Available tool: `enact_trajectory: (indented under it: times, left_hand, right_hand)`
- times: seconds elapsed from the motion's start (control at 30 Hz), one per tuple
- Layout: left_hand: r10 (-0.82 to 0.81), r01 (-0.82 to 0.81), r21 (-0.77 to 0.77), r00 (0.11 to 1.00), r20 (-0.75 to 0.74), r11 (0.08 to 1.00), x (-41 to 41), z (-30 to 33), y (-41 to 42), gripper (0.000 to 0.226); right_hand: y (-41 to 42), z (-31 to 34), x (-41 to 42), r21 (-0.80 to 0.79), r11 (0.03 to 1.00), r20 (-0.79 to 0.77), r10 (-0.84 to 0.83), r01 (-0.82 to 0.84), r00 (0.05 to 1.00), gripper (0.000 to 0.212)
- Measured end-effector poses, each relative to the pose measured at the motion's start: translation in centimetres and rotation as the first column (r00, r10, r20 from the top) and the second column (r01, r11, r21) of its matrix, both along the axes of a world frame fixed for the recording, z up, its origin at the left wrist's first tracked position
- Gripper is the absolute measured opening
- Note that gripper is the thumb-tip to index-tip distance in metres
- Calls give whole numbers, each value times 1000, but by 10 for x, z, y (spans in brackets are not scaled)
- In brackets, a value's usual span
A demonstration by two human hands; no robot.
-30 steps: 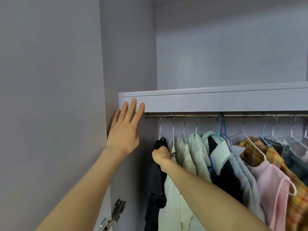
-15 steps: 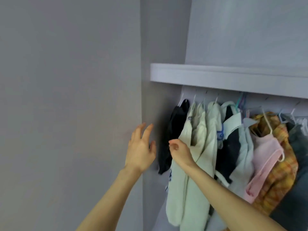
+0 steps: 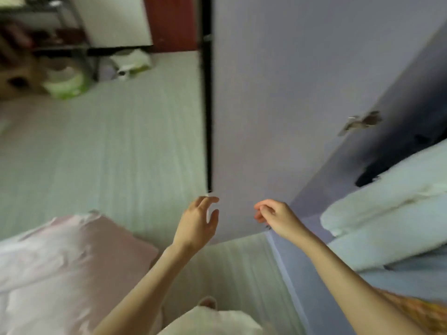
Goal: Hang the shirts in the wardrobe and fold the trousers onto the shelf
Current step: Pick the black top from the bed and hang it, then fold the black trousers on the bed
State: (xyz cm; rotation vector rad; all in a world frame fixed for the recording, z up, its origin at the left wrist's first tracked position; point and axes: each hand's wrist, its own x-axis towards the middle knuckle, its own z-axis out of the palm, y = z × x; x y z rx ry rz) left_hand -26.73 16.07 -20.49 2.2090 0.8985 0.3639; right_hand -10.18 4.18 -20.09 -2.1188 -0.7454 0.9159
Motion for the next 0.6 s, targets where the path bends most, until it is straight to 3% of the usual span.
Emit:
enact_trajectory:
  times: [0.17,0.3,0.6]
  left_hand:
    - [424,-427,-18,901,-96,904,-105,-24,17,31]
    - [670,-673,-23,738,-84,739,-168,-26,47,31]
    - [929,-929,-36,368,44,369,-285,-19,188,31]
  right_hand:
    - [71,-40,-72,-24,918,-95,393,-397,915,25]
    - [151,-46,-137,-15,777,-136,622,-630,771,24]
    - [369,-35,-285,60,579,-144,811,-813,567,24]
